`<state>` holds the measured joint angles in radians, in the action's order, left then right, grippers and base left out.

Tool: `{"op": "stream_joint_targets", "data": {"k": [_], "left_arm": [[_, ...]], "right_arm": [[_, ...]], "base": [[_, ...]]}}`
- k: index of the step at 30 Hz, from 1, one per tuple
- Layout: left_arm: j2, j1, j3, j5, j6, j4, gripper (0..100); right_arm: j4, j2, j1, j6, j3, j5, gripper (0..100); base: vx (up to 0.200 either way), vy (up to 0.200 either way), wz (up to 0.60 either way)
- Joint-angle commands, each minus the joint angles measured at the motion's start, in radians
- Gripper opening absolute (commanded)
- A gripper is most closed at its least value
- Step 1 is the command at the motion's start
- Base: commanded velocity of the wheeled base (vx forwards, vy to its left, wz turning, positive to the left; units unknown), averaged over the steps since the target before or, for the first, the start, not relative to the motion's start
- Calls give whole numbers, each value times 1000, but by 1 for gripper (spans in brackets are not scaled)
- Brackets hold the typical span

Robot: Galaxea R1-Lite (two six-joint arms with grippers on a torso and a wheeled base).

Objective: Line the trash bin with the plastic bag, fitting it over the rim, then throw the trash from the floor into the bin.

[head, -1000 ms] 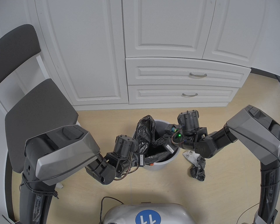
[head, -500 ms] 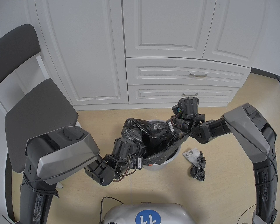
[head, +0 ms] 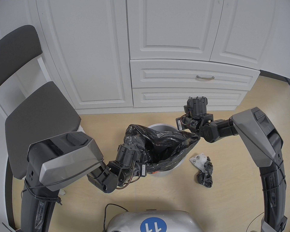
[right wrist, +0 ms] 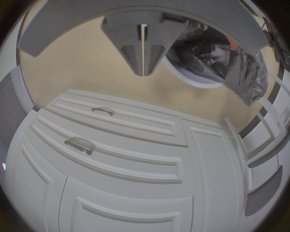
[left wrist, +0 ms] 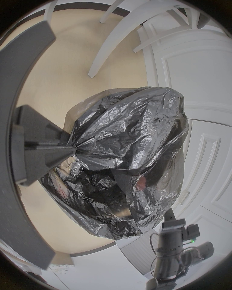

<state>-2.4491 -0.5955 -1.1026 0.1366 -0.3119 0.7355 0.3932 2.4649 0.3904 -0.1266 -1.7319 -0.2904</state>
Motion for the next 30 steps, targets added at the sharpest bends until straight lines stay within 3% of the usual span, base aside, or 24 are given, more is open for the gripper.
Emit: {"op": "stream_joint_targets", "data": {"k": [1, 5, 12, 17, 30], "left_arm": [[9, -4, 3, 1, 7, 12, 0], [9, -4, 15, 3, 11, 19, 0], [4, -7, 23, 1, 20, 31, 0], [1, -10, 29, 1, 30, 33, 0], [1, -12, 33, 1, 33, 51, 0]], "right_arm": [[3, -244, 25, -96, 226, 88, 100], [1, -308, 28, -148, 336, 191, 100], [1, -377, 5, -329, 491, 390, 100], [4, -310, 5, -349, 486, 401, 100], [-10, -80, -21, -335, 256, 399, 100]], "base": [[0, 0, 0], [0, 0, 0], [0, 0, 0], [0, 0, 0], [0, 0, 0]]}}
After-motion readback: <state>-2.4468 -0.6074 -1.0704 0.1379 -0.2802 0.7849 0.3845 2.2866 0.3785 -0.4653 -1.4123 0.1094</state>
